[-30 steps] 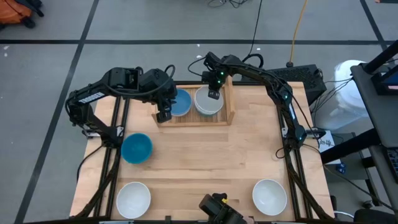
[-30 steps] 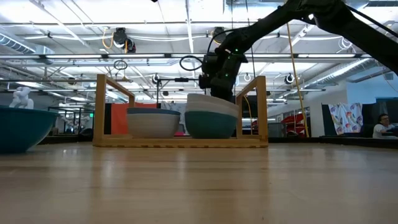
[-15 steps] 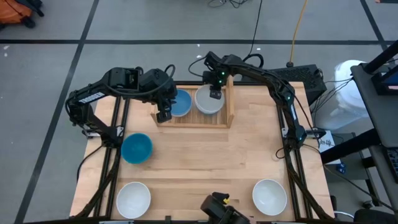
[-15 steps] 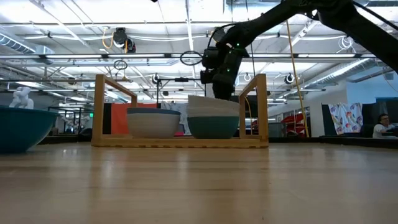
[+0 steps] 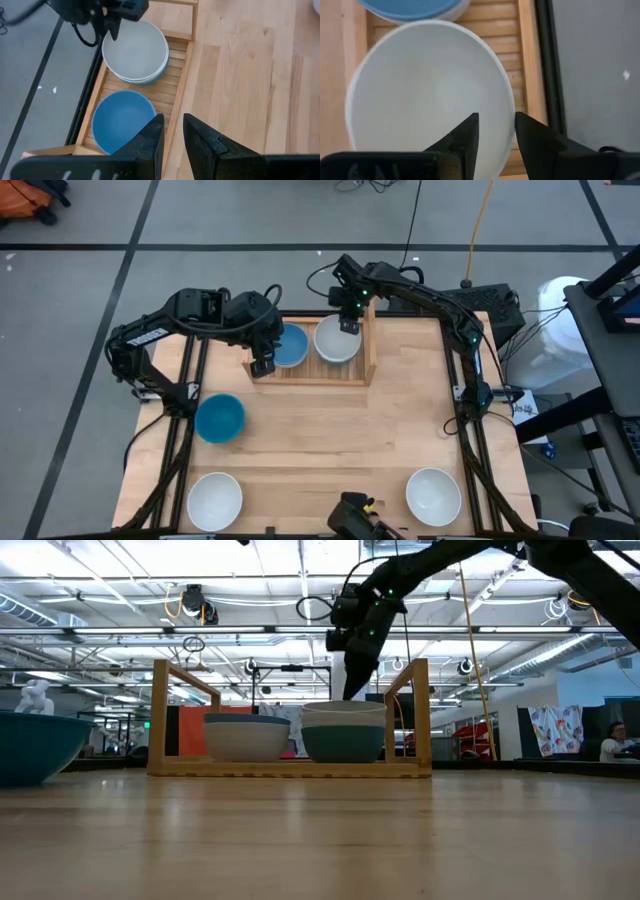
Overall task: Place and stack bowls onto a shelf
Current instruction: Stack the white bowl on the right white bowl on the shelf, then stack the white bowl on the right blue bowl on the shelf
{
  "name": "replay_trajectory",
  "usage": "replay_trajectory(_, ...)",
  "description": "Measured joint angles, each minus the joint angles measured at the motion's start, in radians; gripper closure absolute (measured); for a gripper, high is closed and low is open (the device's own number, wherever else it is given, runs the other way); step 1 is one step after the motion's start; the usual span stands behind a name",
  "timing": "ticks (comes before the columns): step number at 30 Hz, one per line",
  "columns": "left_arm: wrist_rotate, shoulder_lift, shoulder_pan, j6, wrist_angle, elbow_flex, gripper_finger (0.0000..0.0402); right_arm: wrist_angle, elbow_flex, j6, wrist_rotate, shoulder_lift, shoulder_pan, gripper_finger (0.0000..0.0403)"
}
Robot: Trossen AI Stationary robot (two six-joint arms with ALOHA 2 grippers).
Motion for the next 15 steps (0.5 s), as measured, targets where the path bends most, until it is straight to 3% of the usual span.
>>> replay_trajectory(9, 0.001, 0.000, 0.000, 0.000, -0.004, 0.000, 0.0323, 0.038, 0.002, -0.016, -0.003, -0.056, 0.018, 0.0285)
replay_trajectory(15, 0.001, 0.000, 0.000, 0.000, -0.003, 0.000, 0.0323, 0.094, 0.002, -0.058, 0.025, -0.036, 0.017, 0.0340)
